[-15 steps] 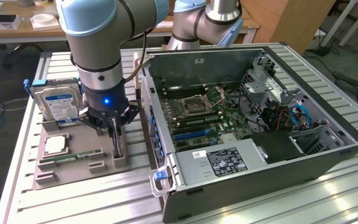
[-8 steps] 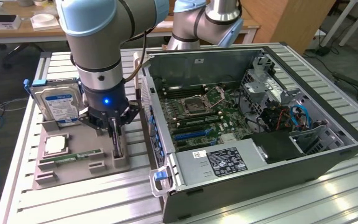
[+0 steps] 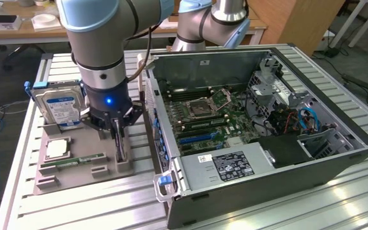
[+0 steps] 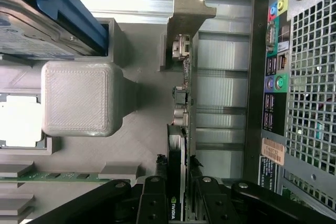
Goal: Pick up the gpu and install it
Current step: 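Pick up the gpu and move the gpu toward the slot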
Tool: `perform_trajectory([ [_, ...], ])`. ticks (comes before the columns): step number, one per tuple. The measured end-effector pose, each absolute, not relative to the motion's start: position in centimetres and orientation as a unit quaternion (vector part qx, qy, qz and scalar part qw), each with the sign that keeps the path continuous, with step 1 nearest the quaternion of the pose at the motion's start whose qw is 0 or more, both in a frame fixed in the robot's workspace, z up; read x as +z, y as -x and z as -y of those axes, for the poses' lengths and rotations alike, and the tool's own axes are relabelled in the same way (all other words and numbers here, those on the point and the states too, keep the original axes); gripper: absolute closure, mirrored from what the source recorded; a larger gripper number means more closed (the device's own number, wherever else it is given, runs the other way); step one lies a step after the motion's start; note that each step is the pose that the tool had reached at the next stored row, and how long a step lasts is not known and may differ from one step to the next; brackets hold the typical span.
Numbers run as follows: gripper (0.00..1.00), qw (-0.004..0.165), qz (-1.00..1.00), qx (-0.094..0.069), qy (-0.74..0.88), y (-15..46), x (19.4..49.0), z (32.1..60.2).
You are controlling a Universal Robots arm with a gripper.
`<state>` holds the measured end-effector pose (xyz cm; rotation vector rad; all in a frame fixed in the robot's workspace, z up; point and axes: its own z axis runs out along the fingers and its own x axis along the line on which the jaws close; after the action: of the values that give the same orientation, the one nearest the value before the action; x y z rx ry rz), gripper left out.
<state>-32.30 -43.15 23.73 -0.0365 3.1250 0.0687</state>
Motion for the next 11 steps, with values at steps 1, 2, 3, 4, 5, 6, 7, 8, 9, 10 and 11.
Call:
perform_trajectory([
  [1, 0.74, 0.008, -1.0, 0.022, 0.012, 32.3, 23.9, 43.2],
  [2, 0.74, 0.008, -1.0, 0.022, 0.012, 32.3, 24.0, 43.2],
  [3, 0.74, 0.008, -1.0, 0.022, 0.012, 32.3, 24.2, 43.2],
  [4, 0.74, 0.008, -1.0, 0.022, 0.012, 32.3, 24.4, 43.2],
  [5, 0.74, 0.008, -1.0, 0.022, 0.012, 32.3, 24.6, 43.2],
  [6, 0.74, 0.008, -1.0, 0.022, 0.012, 32.3, 24.8, 43.2],
  [7, 0.74, 0.008, -1.0, 0.022, 0.012, 32.3, 24.9, 43.2],
  [8, 0.74, 0.008, -1.0, 0.022, 0.012, 32.3, 25.1, 43.1],
  [9, 0.74, 0.008, -1.0, 0.022, 0.012, 32.3, 25.3, 43.2],
  [10, 0.74, 0.008, -1.0, 0.022, 0.012, 32.3, 25.5, 43.2],
  [11, 0.74, 0.008, -1.0, 0.022, 0.012, 32.3, 25.7, 43.1],
])
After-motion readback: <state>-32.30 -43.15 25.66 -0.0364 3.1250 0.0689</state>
